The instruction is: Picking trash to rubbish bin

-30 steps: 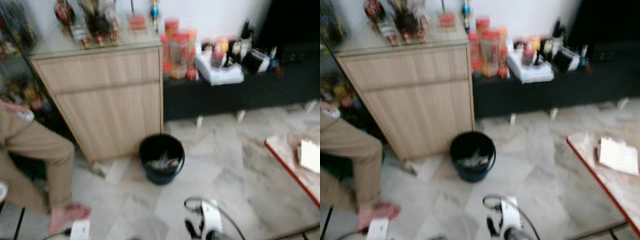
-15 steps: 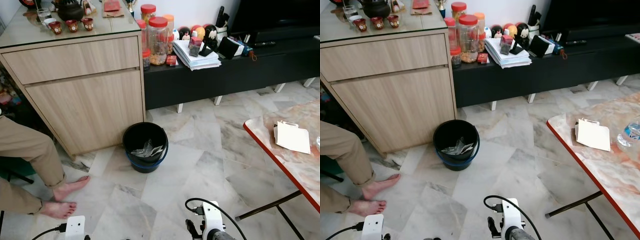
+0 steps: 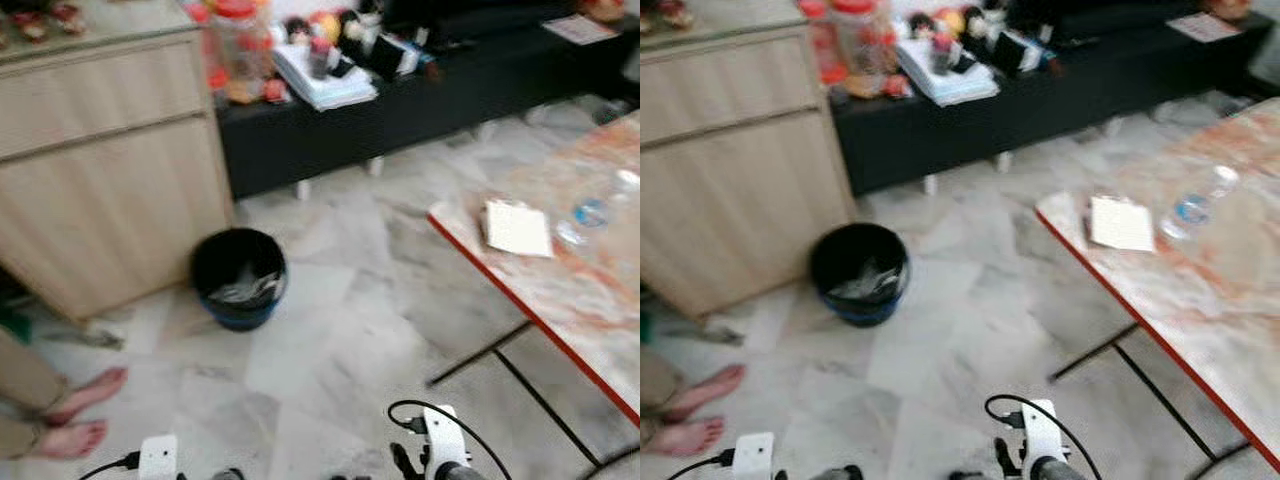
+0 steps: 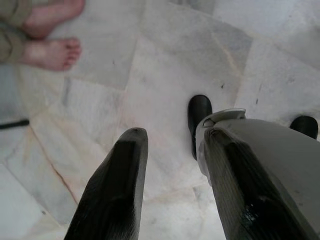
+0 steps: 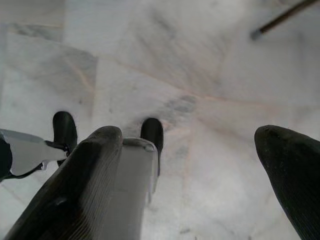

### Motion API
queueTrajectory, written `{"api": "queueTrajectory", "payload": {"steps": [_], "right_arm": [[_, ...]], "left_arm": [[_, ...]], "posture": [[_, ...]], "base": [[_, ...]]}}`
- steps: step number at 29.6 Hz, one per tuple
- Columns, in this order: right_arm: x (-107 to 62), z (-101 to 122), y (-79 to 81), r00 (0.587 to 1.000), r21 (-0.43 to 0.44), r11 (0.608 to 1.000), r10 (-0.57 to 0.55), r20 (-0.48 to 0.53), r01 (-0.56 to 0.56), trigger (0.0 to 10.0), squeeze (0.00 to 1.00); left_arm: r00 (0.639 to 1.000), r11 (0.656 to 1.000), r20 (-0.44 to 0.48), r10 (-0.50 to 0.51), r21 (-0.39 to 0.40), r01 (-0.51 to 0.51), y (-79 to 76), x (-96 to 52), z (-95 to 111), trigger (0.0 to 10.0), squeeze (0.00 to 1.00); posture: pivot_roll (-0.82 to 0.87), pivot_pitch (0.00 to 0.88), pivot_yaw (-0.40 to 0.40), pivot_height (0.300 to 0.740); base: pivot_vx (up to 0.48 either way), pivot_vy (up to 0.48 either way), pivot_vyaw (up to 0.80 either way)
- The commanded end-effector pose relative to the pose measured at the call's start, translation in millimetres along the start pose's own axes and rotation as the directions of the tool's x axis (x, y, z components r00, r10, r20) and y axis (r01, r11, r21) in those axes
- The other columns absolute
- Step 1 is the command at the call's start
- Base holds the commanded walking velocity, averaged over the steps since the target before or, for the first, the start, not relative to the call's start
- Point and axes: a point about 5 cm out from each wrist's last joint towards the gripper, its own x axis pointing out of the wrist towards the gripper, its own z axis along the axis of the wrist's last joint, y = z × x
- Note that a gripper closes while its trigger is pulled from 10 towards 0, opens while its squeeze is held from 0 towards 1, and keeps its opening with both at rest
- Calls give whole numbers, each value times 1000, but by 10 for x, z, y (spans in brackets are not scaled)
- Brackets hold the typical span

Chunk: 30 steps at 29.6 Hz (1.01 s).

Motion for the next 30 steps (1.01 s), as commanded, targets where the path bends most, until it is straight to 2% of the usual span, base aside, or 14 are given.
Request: {"api": "queueTrajectory", "payload": {"steps": [1, 7, 12, 15, 16, 18, 19, 21, 22, 24, 25, 26, 29, 30], "right_arm": [[-35, 40, -176, 999, -6, 999, -34, 10, 34, 10000, 0], [-84, 84, -377, 995, 39, 995, -93, 35, 92, 10000, 0], [-89, 26, -377, 994, 71, 992, -107, 14, 106, 10000, 0], [-56, 1, -249, 997, 65, 995, -75, 4, 74, 10000, 0], [-38, -24, -164, 999, 57, 997, -50, -5, 51, 10000, 0], [-31, -36, -127, 999, 56, 998, -40, -9, 41, 10000, 0], [-19, -59, -57, 1000, 57, 998, -27, -15, 28, 10000, 0], [-9, -83, 12, 1000, 60, 998, -16, -20, 17, 10000, 0], [-3, -120, 74, 1000, 76, 997, -11, -29, 13, 10000, 0], [0, -145, 111, 999, 88, 996, -9, -35, 12, 10000, 0], [2, -182, 163, 999, 105, 994, -4, -44, 9, 10000, 0], [-1, -263, 250, 998, 109, 994, 10, -67, -3, 10000, 0], [-2, -286, 277, 997, 106, 994, 15, -75, -7, 10000, 0], [-4, -304, 294, 997, 110, 994, 13, -81, -4, 10000, 0]], "left_arm": [[998, 999, -54, -34, -6, 33, -214, -61, -167, 10000, 0], [996, 999, -66, -53, -3, 53, -289, -88, -222, 10000, 0], [997, 998, -63, -55, 18, 56, -240, -83, -223, 10000, 0], [996, 993, -52, -73, 93, 78, -204, -80, -215, 10000, 0], [996, 993, -61, -60, 103, 66, -148, -82, -238, 10000, 0], [996, 993, -67, -53, 103, 59, -119, -83, -249, 10000, 0], [996, 991, -77, -43, 123, 52, -58, -85, -272, 10000, 0], [996, 988, -88, -33, 149, 46, 5, -87, -294, 10000, 0], [995, 985, -102, -21, 168, 38, 77, -88, -310, 10000, 0], [994, 983, -111, -13, 179, 33, 123, -88, -319, 10000, 0], [993, 980, -120, 2, 197, 21, 193, -84, -317, 10000, 0], [993, 979, -115, 34, 204, -10, 306, -62, -259, 10000, 0], [993, 979, -111, 44, 203, -20, 340, -54, -233, 10000, 0], [995, 980, -87, 43, 198, -25, 351, -34, -164, 10000, 0]], "posture": [[20, 213, -134, 740], [17, 197, -150, 740], [57, 199, -136, 740], [105, 229, -94, 740], [109, 231, -69, 740], [109, 231, -69, 740], [104, 231, -30, 740], [104, 231, -30, 740], [108, 222, 9, 740], [108, 222, 9, 740], [120, 216, 30, 740], [137, 208, 48, 740], [137, 208, 48, 740], [144, 194, 61, 740]], "base": [[0, 0, -800], [0, 0, -800], [0, 0, -800], [0, 0, -800], [0, 0, -800], [0, 0, -800], [0, 0, -800], [0, 0, -800], [0, 0, -800], [0, 0, -800], [0, 0, -800], [0, 0, -719], [0, 0, -719], [0, 0, -438]]}}
